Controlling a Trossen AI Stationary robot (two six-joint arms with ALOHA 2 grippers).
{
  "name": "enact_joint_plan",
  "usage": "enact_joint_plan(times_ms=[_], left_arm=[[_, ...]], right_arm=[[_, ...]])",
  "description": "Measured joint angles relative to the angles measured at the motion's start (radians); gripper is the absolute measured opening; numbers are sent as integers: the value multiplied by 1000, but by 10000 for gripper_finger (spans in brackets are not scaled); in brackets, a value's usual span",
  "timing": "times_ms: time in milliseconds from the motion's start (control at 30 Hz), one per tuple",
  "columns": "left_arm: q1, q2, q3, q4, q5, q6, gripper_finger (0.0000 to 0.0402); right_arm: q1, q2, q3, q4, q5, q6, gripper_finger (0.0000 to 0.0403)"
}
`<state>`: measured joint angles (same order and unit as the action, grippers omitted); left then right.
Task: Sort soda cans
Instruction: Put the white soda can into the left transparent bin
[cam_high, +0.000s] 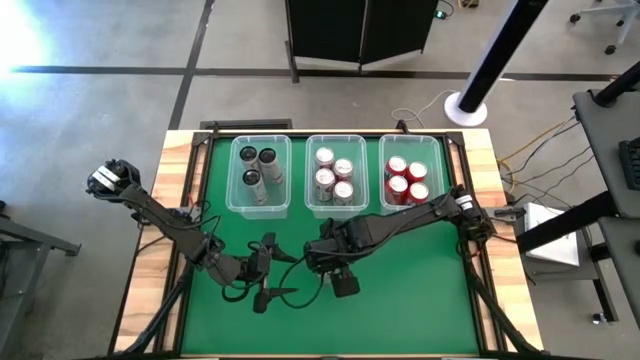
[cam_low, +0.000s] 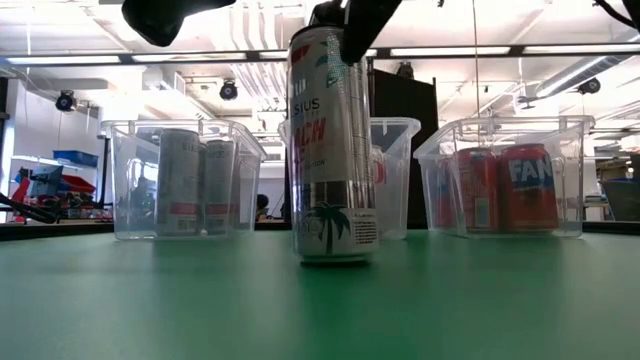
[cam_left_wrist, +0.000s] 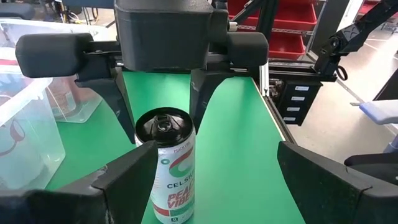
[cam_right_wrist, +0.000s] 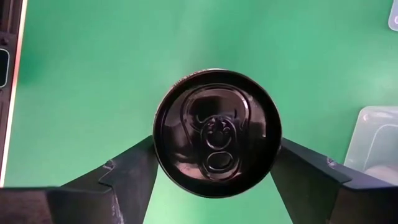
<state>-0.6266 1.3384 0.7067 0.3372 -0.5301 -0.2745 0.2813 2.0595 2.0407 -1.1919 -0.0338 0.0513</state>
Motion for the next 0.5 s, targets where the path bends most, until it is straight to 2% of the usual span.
enact_joint_plan(times_ms=[233, 500], left_arm=[[6, 0, 0, 8, -5, -30, 320], [21, 0, 0, 22, -8, -48, 361]], right_arm=[[9, -8, 0, -14, -1, 35, 325], [25, -27, 92, -134, -23, 139, 353]])
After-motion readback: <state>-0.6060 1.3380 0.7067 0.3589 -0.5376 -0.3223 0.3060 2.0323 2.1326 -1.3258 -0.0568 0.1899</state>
